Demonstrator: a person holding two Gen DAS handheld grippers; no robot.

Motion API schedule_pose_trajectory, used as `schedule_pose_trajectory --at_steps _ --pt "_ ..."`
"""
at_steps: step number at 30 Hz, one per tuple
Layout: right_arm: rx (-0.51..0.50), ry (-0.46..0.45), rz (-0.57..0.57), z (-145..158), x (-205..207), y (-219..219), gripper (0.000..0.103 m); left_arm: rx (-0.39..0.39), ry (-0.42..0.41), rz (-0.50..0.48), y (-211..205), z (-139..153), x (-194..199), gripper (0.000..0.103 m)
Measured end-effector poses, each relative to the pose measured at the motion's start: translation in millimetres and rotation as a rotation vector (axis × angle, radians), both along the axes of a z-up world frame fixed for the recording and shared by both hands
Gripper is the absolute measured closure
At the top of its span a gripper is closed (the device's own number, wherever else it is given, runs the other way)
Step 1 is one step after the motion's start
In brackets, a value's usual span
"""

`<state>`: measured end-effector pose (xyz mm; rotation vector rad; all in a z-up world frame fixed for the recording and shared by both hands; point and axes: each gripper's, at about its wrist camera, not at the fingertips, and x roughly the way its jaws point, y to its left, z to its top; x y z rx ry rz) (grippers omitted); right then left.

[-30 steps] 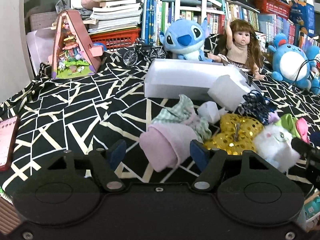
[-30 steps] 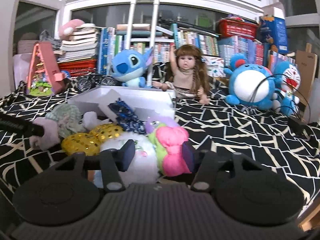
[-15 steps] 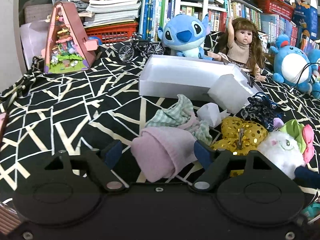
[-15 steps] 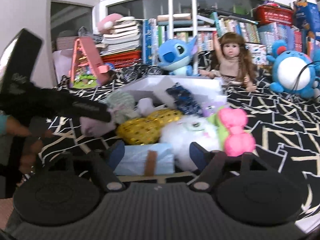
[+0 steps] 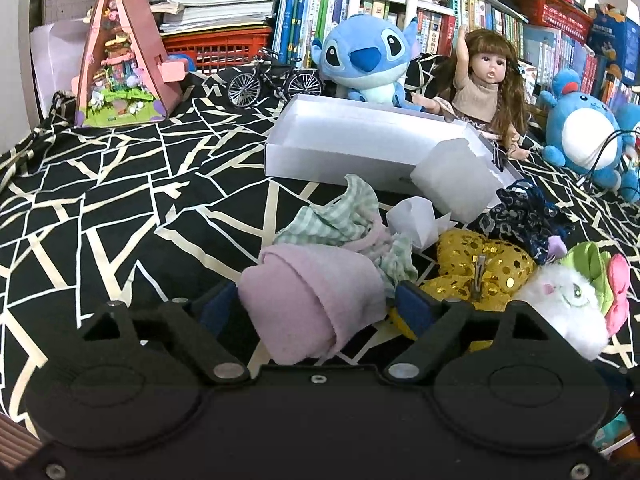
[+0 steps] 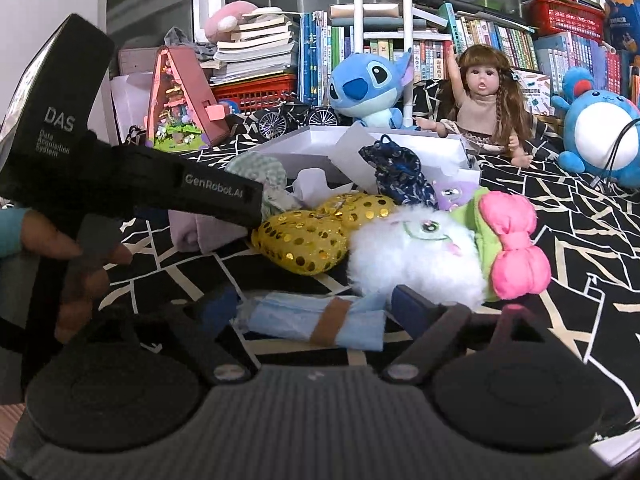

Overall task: Organize soft objects
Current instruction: 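Grasp the rolled pink sock with the left tool while the right tool grasps the blue face mask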

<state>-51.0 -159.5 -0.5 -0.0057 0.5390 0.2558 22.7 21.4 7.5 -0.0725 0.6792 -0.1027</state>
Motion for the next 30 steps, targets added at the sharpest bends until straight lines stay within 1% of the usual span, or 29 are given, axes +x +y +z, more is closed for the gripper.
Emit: schedule_pose_trajectory --at_steps 5,10,15,20,25,28,30 --pt "0.01 0.018 0.001 -3.0 1.3 2.8 0.009 -0.021 0.011 0.011 1.9 -2.1 3.8 0.017" --pt "0.023 0.003 -0.068 -7.0 0.0 4.0 0.009 -0.029 0.016 0.013 2.4 -5.4 4.9 0.017" --pt "-0.036 -0.043 -0.091 -12.5 -4.9 14.7 0.008 -0.024 0.012 0.009 1.1 -6.2 5.0 0.017" --pt "-0.02 -0.044 -0.12 -16.1 -3.9 15.3 0.008 -0.034 0.015 -0.003 0.1 -7.5 5.5 0.024" --pt "-0.012 -0.043 -0.126 -18.9 -3.9 14.4 0.008 -0.05 0.02 -0.003 1.7 -7.6 4.4 0.04" --pt "-0.008 -0.045 -0.128 -18.7 -4.8 14.3 0.009 -0.049 0.016 -0.008 0.8 -5.4 0.4 0.047" --pt "-0.002 -0.046 -0.132 -18.7 -5.9 13.7 0.012 -0.046 0.01 -0.014 0.6 -3.2 -3.4 0.049"
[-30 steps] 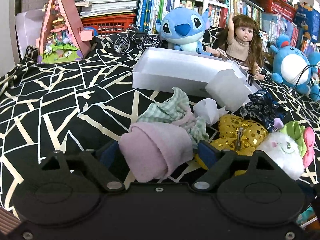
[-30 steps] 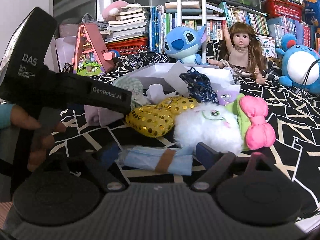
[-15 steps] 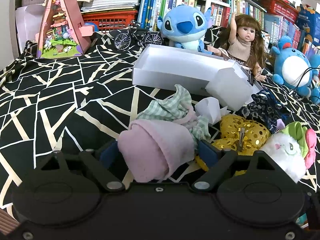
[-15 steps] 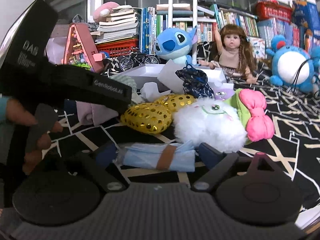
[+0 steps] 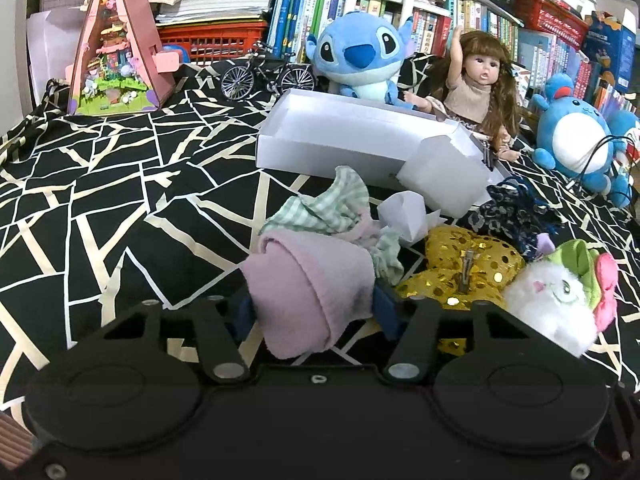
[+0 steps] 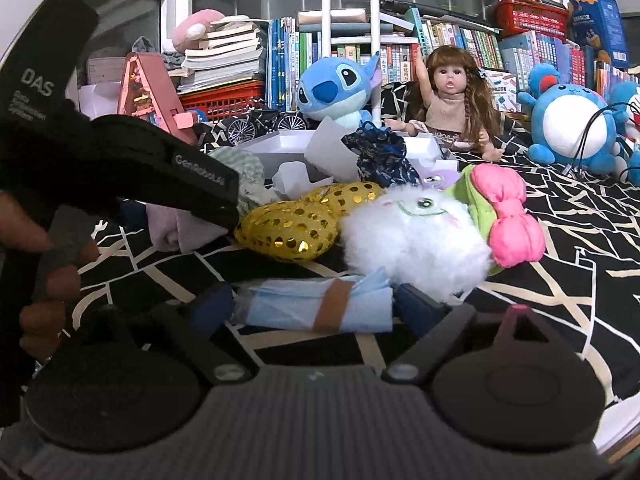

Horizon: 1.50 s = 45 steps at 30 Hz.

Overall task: Organize soft objects
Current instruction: 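Grasp the rolled pink sock with the left tool while the right tool grasps the blue face mask, then carry the pink sock with the left tool while the right tool carries the mask over the white box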

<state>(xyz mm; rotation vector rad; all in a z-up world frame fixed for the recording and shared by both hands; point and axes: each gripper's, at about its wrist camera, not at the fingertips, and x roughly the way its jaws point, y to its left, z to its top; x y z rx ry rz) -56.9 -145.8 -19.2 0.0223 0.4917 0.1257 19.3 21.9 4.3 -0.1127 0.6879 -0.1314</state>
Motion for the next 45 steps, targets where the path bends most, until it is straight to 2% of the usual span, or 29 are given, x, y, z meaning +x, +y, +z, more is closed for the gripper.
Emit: schedule_pose_trajectory --at_steps 4,12,21,31,45 --pt "-0.003 -0.001 0.003 -0.1 -1.3 0.1 0.019 -0.023 0.003 -0.01 3.3 4.9 -5.8 0.05" --pt "0.014 -0.012 0.021 6.0 -4.2 -3.2 0.021 -0.032 -0.017 -0.014 10.7 18.5 -15.7 0.054" --pt "0.005 -0.095 0.053 24.4 -12.3 -5.1 0.021 -0.029 -0.05 0.002 16.9 31.4 -15.5 0.054" --pt "-0.01 -0.182 -0.04 44.6 -0.5 -34.3 0.021 -0.039 -0.088 0.012 22.6 45.8 -4.0 0.055" --pt "0.071 -0.214 -0.126 71.3 47.0 -85.2 0.022 -0.098 -0.08 -0.022 29.6 63.0 32.5 0.055"
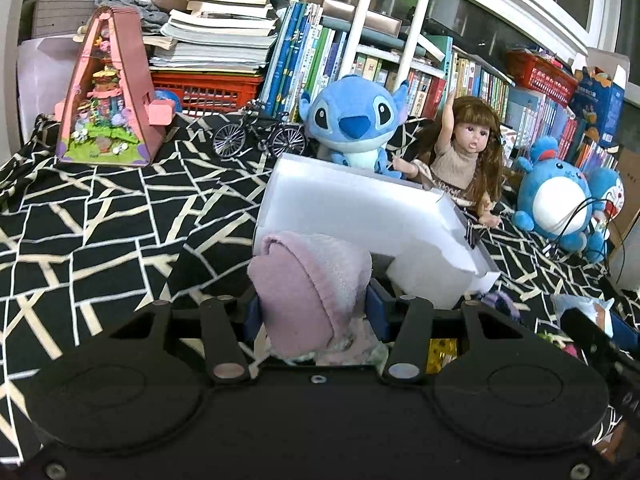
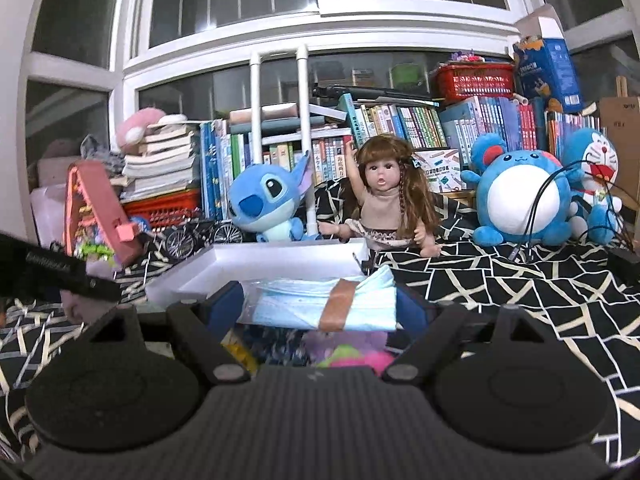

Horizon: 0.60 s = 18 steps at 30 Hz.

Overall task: Organize soft objects
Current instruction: 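Carry the pink sock with the left tool while the right tool carries the mask over the white box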

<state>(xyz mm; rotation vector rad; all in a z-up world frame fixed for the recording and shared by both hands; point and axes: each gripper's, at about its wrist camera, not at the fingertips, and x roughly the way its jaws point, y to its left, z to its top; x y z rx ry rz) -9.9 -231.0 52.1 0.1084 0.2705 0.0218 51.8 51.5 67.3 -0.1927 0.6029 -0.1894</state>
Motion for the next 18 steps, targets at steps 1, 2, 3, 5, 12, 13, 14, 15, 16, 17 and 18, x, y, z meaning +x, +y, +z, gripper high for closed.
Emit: schedule_pose_trajectory --at_steps 1,2,3,5,12,13,14,15,16,17,18 --pt "0.012 0.003 0.001 2.2 4.5 -3.0 0.022 -0.001 -0.002 -0.002 0.0 1.5 3.2 0.055" --pt "0.025 0.007 0.004 4.4 10.0 -6.5 0.022 0.0 -0.006 -0.002 0.4 3.5 6.3 0.055" --pt "0.035 0.011 0.006 6.2 14.7 -8.9 0.022 0.0 -0.012 -0.003 0.4 5.8 10.2 0.055" --pt "0.048 0.025 0.014 10.2 26.1 -12.9 0.022 -0.003 -0.014 -0.009 0.2 10.3 19.0 0.055" --pt "0.02 0.048 0.05 21.2 68.3 -15.7 0.022 -0.032 0.03 -0.022 -6.5 15.3 57.4 0.055" --pt "0.015 0.052 0.054 22.2 73.4 -15.4 0.022 -0.042 0.04 -0.031 -8.2 15.1 63.1 0.055" --pt "0.014 0.06 0.064 23.7 80.0 -16.0 0.022 -0.052 0.049 -0.036 -10.2 15.3 68.6 0.055" --pt "0.017 0.07 0.076 25.5 87.2 -16.9 0.022 -0.062 0.061 -0.044 -11.9 16.5 75.8 0.055" --pt "0.022 0.081 0.086 27.2 94.0 -18.0 0.022 -0.069 0.066 -0.053 -14.0 17.3 81.8 0.055" --pt "0.025 0.092 0.096 28.9 101.0 -19.4 0.022 -0.075 0.07 -0.061 -15.9 18.4 88.0 0.055" --pt "0.023 0.104 0.111 31.3 110.0 -20.6 0.022 -0.077 0.076 -0.068 -18.0 20.3 95.8 0.055"
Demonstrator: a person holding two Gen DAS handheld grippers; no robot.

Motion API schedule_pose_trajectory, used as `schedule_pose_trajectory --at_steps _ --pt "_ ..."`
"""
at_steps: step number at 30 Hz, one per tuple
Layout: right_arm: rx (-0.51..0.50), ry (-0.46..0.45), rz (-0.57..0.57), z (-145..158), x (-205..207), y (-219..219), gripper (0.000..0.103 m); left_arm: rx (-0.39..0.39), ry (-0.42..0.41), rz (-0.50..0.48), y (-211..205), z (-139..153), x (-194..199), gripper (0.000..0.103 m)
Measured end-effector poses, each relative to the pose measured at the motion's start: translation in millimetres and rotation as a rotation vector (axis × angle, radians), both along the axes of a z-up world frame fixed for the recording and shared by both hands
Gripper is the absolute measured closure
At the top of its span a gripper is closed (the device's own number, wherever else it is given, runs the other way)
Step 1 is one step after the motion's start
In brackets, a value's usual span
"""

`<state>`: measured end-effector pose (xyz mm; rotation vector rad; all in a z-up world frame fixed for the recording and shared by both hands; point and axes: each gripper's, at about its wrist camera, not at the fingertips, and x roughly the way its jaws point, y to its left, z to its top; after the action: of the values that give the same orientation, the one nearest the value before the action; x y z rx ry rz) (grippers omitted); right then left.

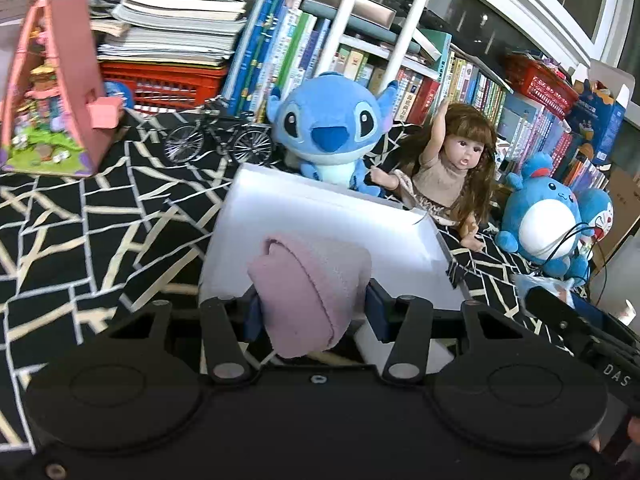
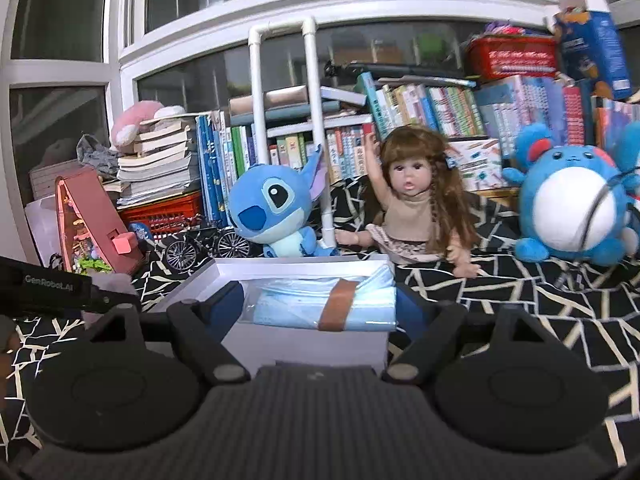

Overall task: Organize soft objects
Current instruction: 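Carry the pink sock with the left tool while the right tool carries the mask over the white box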

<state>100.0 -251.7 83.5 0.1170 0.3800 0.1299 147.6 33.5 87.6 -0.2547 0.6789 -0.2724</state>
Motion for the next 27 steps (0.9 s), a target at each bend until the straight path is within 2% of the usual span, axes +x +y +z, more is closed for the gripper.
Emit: schedule_pose_trajectory --at_steps 4,7,10,13,20,27 --pt "0.0 0.074 0.056 9.7 39.7 -6.0 0.022 0.02 0.033 -0.024 -10.8 8.4 33.1 0.055" --pt "-0.008 0.205 0.133 12.9 80.7 -8.3 0.022 0.033 0.08 -0.039 -18.8 13.5 65.1 0.055" --pt "-0.043 0.305 0.141 9.9 114.7 -5.7 0.021 0.032 0.143 -0.062 -25.9 12.5 96.6 0.055" --pt "-0.028 0.392 0.162 -2.0 139.3 -2.8 0.021 0.041 0.203 -0.075 -33.4 3.7 120.5 0.055" --pt "-0.002 0.509 0.151 -40.4 165.0 6.5 0.021 0.087 0.277 -0.101 -49.6 -26.0 141.9 0.055" --pt "-0.035 0.551 0.136 -58.8 173.8 12.6 0.02 0.107 0.305 -0.098 -55.7 -44.6 150.8 0.055"
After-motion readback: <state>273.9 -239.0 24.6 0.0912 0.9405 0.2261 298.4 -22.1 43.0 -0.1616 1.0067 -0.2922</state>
